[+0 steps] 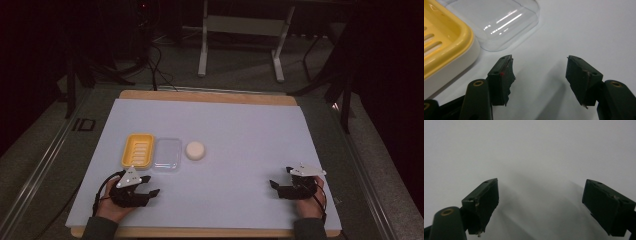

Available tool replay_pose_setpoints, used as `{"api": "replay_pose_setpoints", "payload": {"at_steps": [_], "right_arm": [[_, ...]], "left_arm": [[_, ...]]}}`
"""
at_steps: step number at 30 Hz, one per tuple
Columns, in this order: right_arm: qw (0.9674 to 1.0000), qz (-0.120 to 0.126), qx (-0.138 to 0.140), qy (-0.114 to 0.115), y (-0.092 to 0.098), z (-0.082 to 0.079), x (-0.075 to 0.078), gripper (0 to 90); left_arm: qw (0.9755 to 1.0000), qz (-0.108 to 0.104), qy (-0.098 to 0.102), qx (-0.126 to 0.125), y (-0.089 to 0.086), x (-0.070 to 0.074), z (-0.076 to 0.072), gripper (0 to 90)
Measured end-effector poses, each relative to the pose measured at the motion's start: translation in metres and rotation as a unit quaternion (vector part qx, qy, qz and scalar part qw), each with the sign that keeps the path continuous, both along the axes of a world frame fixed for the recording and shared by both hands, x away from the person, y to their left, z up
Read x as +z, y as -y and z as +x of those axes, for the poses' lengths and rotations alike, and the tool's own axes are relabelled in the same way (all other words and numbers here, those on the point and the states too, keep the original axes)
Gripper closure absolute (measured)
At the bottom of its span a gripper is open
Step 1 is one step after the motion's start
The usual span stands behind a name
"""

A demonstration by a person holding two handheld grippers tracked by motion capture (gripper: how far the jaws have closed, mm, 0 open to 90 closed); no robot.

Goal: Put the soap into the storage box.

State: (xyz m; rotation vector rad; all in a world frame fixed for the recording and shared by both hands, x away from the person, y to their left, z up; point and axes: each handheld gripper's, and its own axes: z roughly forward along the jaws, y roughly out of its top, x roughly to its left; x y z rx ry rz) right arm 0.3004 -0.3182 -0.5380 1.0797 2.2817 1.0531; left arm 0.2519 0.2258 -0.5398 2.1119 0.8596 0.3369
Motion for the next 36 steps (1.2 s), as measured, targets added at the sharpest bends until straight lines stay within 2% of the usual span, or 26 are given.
{"api": "replay_pose_setpoints", "payload": {"at_steps": [1,3,6,11,12,16,17,22,24,26,31,34,36], "right_arm": [[1.0,0.002,0.009,-0.001,0.0,0.0,0.0,13.8],[0.9999,-0.005,0.015,-0.004,-0.002,0.0,-0.001,13.8],[0.9998,-0.01,0.015,-0.002,-0.003,-0.001,-0.001,13.9],[0.9999,-0.007,0.014,0.002,-0.002,-0.001,0.0,13.9],[0.9998,-0.013,0.011,0.005,-0.003,-0.002,-0.001,14.0],[0.9997,-0.02,0.011,0.013,-0.004,-0.003,-0.001,14.0],[0.9996,-0.02,0.011,0.015,-0.004,-0.004,-0.001,14.0],[0.9996,-0.013,0.01,0.022,-0.003,-0.005,0.0,14.0],[0.9993,-0.024,0.014,0.025,-0.005,-0.006,0.0,14.0],[0.9992,-0.026,0.015,0.027,-0.006,-0.006,0.0,14.1],[0.9993,-0.013,0.012,0.033,-0.003,-0.007,0.0,14.1],[0.9992,-0.018,0.014,0.034,-0.004,-0.008,0.0,14.1],[0.999,-0.022,0.017,0.035,-0.005,-0.007,0.0,14.1]], "left_arm": [[0.9999,0.009,0.01,0.008,0.0,0.002,0.0,42.3],[0.9998,0.006,0.015,0.012,-0.002,0.006,0.001,42.0],[0.9999,-0.003,0.014,0.008,-0.003,0.01,0.002,42.0],[0.9998,-0.001,0.017,0.003,0.001,0.013,0.002,44.0],[0.9999,0.001,0.016,-0.002,0.002,0.013,0.002,43.8],[0.9998,0.014,0.011,-0.011,0.007,0.013,0.005,41.7],[0.9993,0.027,0.01,-0.022,0.01,0.016,0.008,41.7],[0.9985,0.037,0.011,-0.04,0.016,0.023,0.013,39.5],[0.9975,0.053,0.007,-0.045,0.02,0.027,0.02,39.0],[0.997,0.059,0.005,-0.051,0.023,0.029,0.024,39.0],[0.9961,0.07,0.009,-0.053,0.028,0.034,0.031,38.7],[0.995,0.086,0.016,-0.048,0.031,0.038,0.035,37.2],[0.9949,0.086,0.019,-0.048,0.033,0.041,0.037,36.5]]}}
